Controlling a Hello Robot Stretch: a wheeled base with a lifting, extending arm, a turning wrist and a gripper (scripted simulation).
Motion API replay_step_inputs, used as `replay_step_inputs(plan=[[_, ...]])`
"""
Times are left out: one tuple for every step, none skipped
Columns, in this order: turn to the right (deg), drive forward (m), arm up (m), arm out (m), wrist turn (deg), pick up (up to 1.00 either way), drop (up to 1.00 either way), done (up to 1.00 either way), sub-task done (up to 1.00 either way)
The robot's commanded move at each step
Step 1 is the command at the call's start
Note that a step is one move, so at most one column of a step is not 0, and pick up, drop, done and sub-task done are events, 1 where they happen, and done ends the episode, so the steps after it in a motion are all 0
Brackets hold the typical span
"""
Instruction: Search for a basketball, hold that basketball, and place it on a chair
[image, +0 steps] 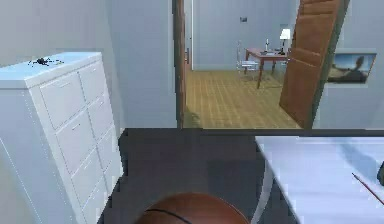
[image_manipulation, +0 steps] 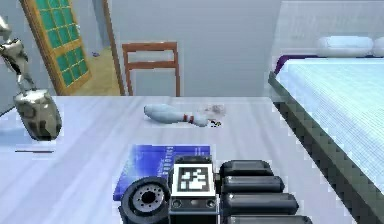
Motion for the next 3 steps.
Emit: replay_step_inputs(plan=[[-45.0,0.0,0.0,0.0,0.0,0.0,0.0,0.0,0.0],[-39.0,0.0,0.0,0.0,0.0,0.0,0.0,0.0,0.0],[-3.0,0.0,0.0,0.0,0.0,0.0,0.0,0.0,0.0]])
